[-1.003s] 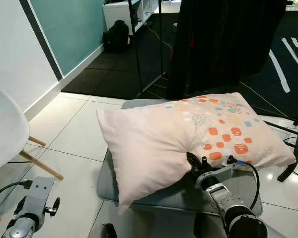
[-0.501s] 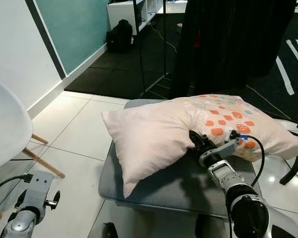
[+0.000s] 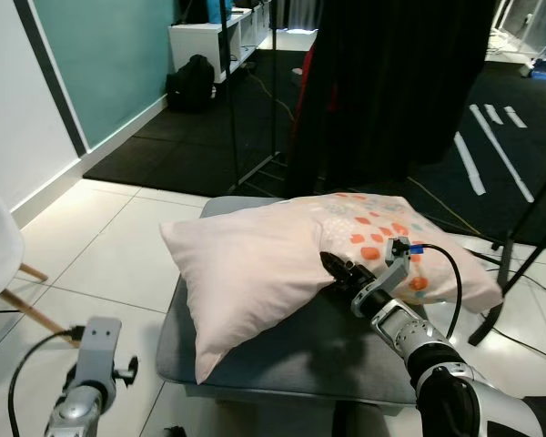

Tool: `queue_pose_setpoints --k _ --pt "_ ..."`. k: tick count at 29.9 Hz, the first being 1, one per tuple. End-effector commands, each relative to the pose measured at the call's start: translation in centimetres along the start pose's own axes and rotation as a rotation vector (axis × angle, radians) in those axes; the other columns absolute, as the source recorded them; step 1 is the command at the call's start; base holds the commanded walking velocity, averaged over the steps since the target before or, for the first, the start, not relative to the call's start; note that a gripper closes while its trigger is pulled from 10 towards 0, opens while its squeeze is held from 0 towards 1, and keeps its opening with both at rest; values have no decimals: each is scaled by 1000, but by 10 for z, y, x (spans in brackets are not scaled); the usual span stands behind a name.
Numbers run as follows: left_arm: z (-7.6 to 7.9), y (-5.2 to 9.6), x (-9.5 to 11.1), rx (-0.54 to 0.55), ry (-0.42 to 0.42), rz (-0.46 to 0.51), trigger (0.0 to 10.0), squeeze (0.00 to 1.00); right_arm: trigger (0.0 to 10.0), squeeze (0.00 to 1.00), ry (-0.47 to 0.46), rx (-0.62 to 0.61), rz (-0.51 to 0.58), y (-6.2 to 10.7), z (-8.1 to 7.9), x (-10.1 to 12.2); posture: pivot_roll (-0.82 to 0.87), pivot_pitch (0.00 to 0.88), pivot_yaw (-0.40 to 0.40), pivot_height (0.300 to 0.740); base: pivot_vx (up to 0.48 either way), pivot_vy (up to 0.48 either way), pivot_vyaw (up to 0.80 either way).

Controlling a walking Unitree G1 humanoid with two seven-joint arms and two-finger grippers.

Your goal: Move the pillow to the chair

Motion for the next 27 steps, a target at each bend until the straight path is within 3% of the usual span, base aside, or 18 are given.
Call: queue_pose_setpoints --k 1,4,10,11,13,14,20,25,27 --pt "-1 3 -12 10 17 -47 10000 0 0 0 7 5 -10 0 -1 -1 -29 7 -27 450 0 0 0" --pt "0 5 -22 20 74 -82 10000 0 0 0 21 -11 -40 0 0 -6 -27 0 -33 464 0 0 0" --pt "-2 8 -29 24 87 -106 10000 0 275 0 21 -18 -44 -2 0 -9 -26 0 -23 479 0 0 0" --pt "-3 8 -30 24 87 -112 10000 0 2196 0 20 -20 -47 -2 0 -11 -24 0 -18 484 0 0 0" --pt "-3 8 -30 24 87 -112 10000 0 2196 0 20 -20 -47 -2 0 -11 -24 0 -18 484 0 0 0" --pt "-3 8 -31 24 86 -118 10000 0 10000 0 19 -25 -50 -1 1 -13 -29 0 -11 489 0 0 0" --pt "-6 11 -41 30 89 -162 10000 0 10000 0 40 -83 -106 8 11 -28 -48 1 -12 508 0 0 0" --pt "-2 13 -48 18 97 -199 10000 0 10000 0 69 -197 -187 26 30 -47 -66 10 -12 528 0 0 0" --pt "1 15 -52 5 93 -219 10000 0 10000 0 82 -269 -250 43 44 -63 -67 12 -16 537 0 0 0"
Point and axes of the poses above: a point about 5 cm out from each wrist's last joint towards the gripper, its own y axis pointing back from the gripper into the wrist, its own x axis along the axis of the wrist's last joint, z = x × y, the point moved 2 cm from there along -y, pointing out of the wrist towards the gripper, and after that the axes turned 5 degrees about y, right-handed, at the moved point
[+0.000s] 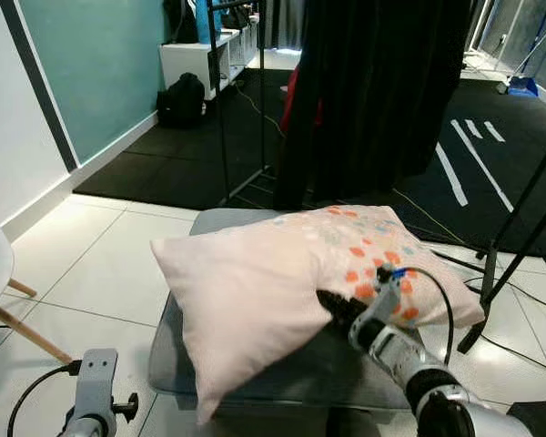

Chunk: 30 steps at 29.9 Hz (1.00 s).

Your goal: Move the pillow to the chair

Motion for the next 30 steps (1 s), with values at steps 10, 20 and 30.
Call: queue_pose_setpoints --k 10,20,30 --pt "14 2 -21 -32 -29 -95 10000 0 10000 0 95 -178 -243 34 40 -58 -73 18 -24 567 0 0 0" --pt "35 -1 -16 -36 -36 -113 10000 0 10000 0 111 -172 -235 31 37 -57 -72 21 -29 606 0 0 0" --pt "58 -8 12 -44 -48 -89 10000 0 10000 0 86 -169 -184 29 36 -49 -74 21 -24 655 0 0 0"
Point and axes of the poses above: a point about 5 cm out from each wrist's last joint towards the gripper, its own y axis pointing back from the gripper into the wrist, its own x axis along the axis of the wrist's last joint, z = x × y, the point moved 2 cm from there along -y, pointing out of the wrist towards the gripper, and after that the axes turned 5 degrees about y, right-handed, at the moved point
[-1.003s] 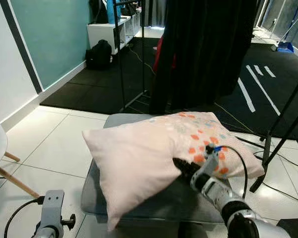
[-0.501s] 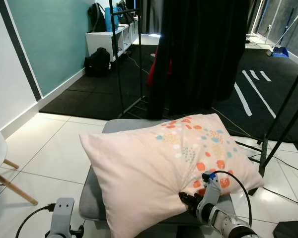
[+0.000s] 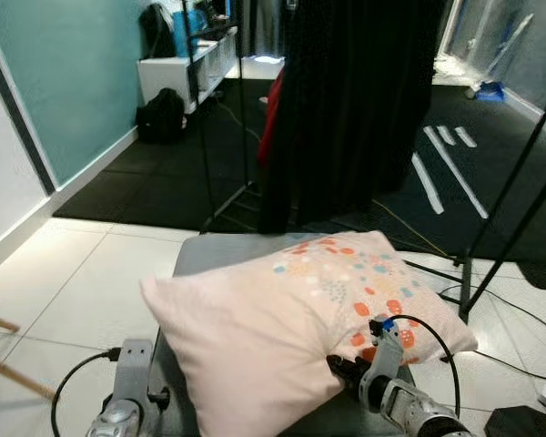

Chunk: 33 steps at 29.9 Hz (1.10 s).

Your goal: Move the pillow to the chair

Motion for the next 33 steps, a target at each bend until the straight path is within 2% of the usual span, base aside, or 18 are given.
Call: queue_pose_setpoints --k 1,3,7,10,18,33 --pt "0 0 -3 9 -15 -22 10000 0 10000 0 -9 -12 7 1 3 0 -74 21 -24 655 0 0 0" --pt "5 -1 1 4 -27 -29 10000 0 10000 0 -10 -11 9 1 2 0 -72 21 -25 669 -480 0 0" --pt "-1 0 -3 8 -22 -26 10000 0 10000 0 -11 -9 11 1 2 1 -73 20 -25 684 -445 0 0" --pt "-5 0 -4 17 -9 -22 10000 0 10000 0 -12 -6 14 1 2 1 -72 19 -29 699 0 0 0" --pt "-5 1 -6 16 -12 -26 10000 0 10000 0 -17 1 22 1 2 2 -73 19 -30 723 0 0 0" --pt "-6 1 -8 15 -31 -28 10000 0 10000 0 -5 1 20 2 2 0 -72 14 -31 740 0 0 0"
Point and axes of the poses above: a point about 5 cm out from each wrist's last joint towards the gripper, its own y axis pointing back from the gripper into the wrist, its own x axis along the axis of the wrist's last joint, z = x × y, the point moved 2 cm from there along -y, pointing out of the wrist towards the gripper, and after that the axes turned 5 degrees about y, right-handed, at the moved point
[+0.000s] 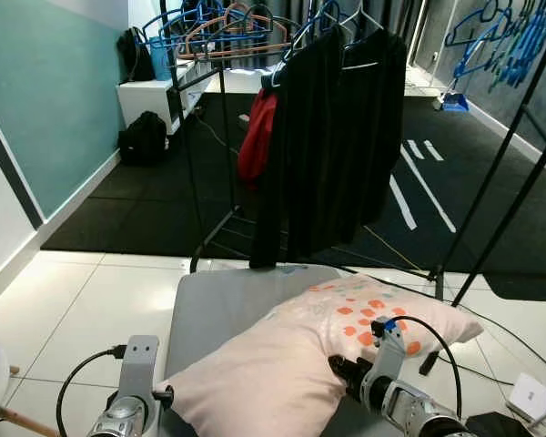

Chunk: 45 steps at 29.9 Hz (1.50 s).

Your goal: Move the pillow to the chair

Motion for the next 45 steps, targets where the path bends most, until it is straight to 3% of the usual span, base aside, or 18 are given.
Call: queue_pose_setpoints --k 1,9,26,32,38,45 --pt "-5 1 -5 6 -20 -12 10000 0 10000 0 17 -8 16 1 2 1 -72 14 -32 740 0 0 0" --pt "-5 1 -5 0 -25 -7 10000 0 10000 0 81 -17 -7 2 3 -6 -70 8 -32 740 0 0 300" --pt "-6 1 -4 -14 -22 5 10000 0 10000 0 62 35 34 0 -4 0 -68 12 -31 740 0 0 800" --pt "-6 1 -4 -22 -7 12 10000 0 10000 0 36 112 101 -3 -14 16 -69 8 -32 740 0 0 800" --pt "-3 1 -3 -38 9 23 10000 0 10000 0 93 215 181 -11 -37 51 -76 17 -38 740 0 0 800" --pt "-3 1 -2 -32 31 32 10000 0 10000 0 124 251 209 -13 -47 65 -74 18 -40 740 0 0 799"
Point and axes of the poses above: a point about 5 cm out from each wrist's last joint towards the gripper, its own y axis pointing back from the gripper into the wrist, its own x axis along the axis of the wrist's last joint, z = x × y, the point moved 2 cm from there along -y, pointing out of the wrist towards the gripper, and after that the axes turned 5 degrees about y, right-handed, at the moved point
